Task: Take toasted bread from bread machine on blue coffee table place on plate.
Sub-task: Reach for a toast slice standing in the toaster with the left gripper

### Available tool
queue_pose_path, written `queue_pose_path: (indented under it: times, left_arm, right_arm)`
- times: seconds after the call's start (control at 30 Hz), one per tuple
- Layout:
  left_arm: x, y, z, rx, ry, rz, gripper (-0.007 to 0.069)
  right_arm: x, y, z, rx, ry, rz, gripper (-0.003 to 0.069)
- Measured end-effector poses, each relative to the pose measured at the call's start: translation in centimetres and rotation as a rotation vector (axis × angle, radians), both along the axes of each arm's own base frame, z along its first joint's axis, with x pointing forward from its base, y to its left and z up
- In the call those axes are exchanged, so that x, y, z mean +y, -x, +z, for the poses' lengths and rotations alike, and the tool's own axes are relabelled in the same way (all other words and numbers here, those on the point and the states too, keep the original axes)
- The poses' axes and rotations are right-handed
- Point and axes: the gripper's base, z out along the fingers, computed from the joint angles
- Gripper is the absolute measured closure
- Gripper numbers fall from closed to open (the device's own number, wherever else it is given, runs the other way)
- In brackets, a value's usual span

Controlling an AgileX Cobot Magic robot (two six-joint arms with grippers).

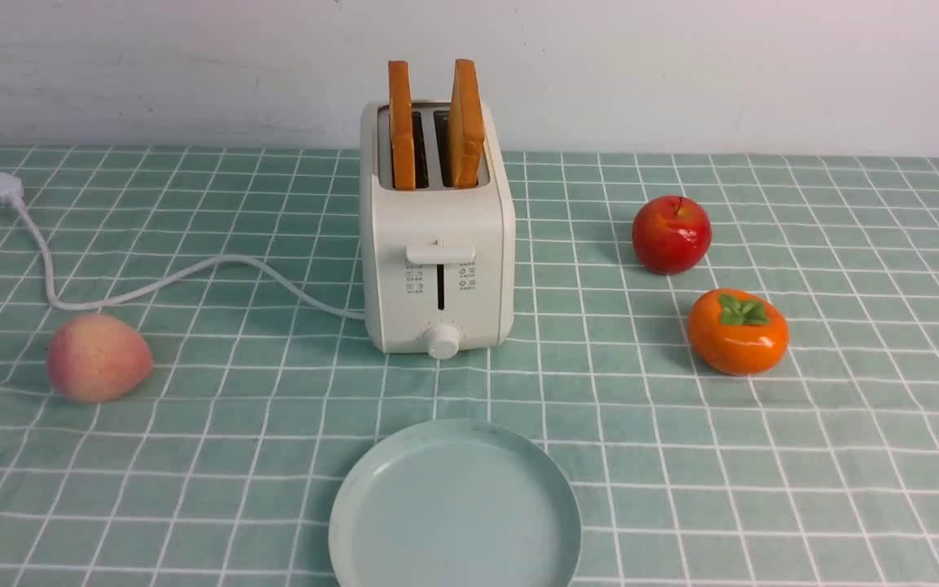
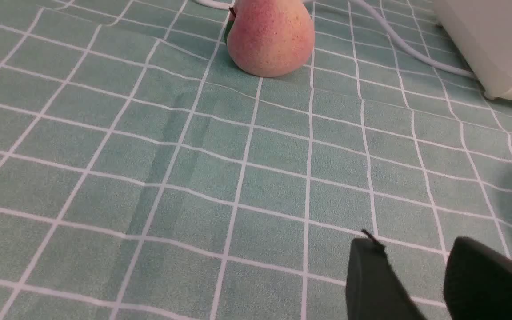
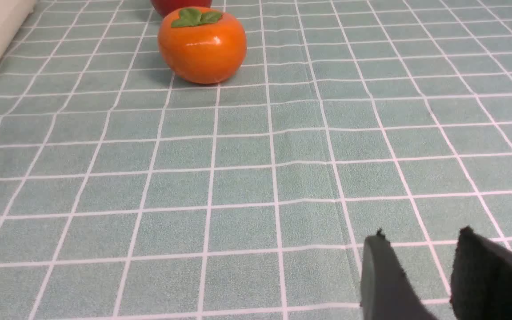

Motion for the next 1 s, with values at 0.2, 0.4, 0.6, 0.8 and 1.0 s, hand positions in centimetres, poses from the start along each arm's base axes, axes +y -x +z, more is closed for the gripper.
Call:
queue_pose_path:
  times: [0.2,0.4,0.6,0.8,1.0]
  left_arm:
    - [0.0,0.0,0.0,0.000,0.000,0.000,0.0383]
    - [0.0,0.0,0.0,0.000,0.000,0.000,0.0383]
    - [0.0,0.0,0.0,-0.002,-0.008,0.001,0.0383]
    - [0.0,-0.2,0.6,-0.067,0.012,0.003,0.0384]
    - [-0.2,-0.4,2.0,-0.223,0.178,0.021,0.0384]
  right_arm:
    - [0.0,0.0,0.0,0.000,0.000,0.000,0.0419]
    - [0.0,0.0,0.0,0.000,0.000,0.000,0.0419]
    - [0.0,0.0,0.0,0.000,0.000,0.000,0.0419]
    - [0.0,0.0,0.0,0.000,0.000,0.000,0.0419]
    - [0.0,0.0,0.0,0.000,0.000,0.000,0.0419]
